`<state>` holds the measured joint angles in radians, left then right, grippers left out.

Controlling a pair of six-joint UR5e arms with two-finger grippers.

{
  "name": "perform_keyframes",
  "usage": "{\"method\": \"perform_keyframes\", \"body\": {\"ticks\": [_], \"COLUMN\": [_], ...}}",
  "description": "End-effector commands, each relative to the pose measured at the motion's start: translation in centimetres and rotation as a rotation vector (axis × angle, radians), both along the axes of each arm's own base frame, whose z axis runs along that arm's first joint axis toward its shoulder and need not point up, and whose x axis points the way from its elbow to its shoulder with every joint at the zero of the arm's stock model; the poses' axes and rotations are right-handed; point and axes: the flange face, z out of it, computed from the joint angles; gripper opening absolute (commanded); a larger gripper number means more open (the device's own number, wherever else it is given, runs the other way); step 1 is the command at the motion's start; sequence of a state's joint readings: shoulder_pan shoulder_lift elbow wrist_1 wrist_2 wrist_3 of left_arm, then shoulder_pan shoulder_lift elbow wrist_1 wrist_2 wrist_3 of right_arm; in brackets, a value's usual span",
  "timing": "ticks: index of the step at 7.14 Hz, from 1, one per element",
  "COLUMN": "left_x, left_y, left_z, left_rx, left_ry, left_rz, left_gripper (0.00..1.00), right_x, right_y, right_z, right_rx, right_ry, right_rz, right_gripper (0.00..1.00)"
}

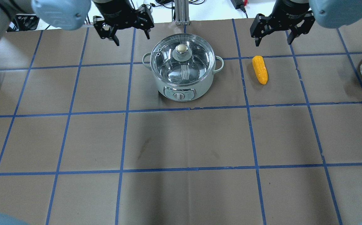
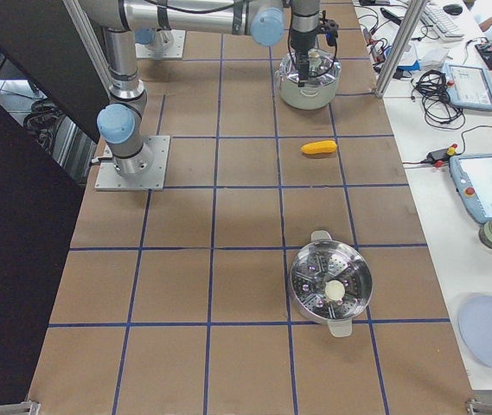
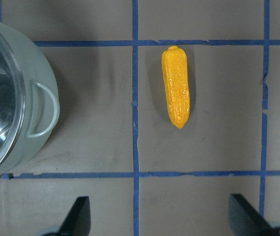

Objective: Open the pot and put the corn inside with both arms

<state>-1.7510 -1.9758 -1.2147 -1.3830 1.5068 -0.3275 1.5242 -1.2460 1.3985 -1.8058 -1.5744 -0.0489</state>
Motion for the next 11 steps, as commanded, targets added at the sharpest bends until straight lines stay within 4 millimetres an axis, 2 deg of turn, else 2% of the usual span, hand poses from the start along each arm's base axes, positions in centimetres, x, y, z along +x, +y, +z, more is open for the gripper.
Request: {"method": "perform_keyframes", "body": {"ticks": [1,2,4,5,7,8,9,10,11], "left_x": [-8.1,-9.0,-9.1,-9.1,-9.3,-9.3,-9.3,-9.3,-9.3], "left_y": [-3.9,-4.3,-4.1,-4.1,-3.9,-3.7,-3.7,-3.7,-3.7], "left_z": [-6.9,-8.4,-9.3,-9.5,-9.9,-10.3,-10.5,-10.5,-10.5], "left_rx": [-0.063,-0.072,-0.049,-0.042,-0.033,-0.025,-0.022,-0.024,-0.023], "left_ry": [0.038,0.041,0.034,0.033,0.031,0.028,0.027,0.027,0.027], "left_rz": [0.031,0.022,0.018,0.019,0.016,0.015,0.015,0.009,0.012], "left_gripper": [1.0,1.0,1.0,1.0,1.0,0.98,0.93,0.67,0.36], "right_x": [-3.0,-5.8,-5.7,-5.6,-5.7,-5.7,-5.7,-5.7,-5.3], "right_y": [-5.5,-5.7,-5.5,-5.9,-5.9,-5.9,-6.1,-5.8,-4.2], "right_z": [-12.4,-16.1,-21.9,-22.7,-22.5,-22.2,-21.1,-15.3,-8.8], "right_rx": [0.053,0.065,0.017,0.009,0.017,0.014,0.002,-0.035,-0.017], "right_ry": [-0.001,0.0,-0.033,-0.043,-0.05,-0.049,-0.047,-0.044,-0.05], "right_rz": [0.042,0.079,0.082,0.081,0.072,0.072,0.066,0.043,0.023], "right_gripper": [0.91,0.86,0.86,0.73,0.16,0.09,0.09,0.09,0.1]}}
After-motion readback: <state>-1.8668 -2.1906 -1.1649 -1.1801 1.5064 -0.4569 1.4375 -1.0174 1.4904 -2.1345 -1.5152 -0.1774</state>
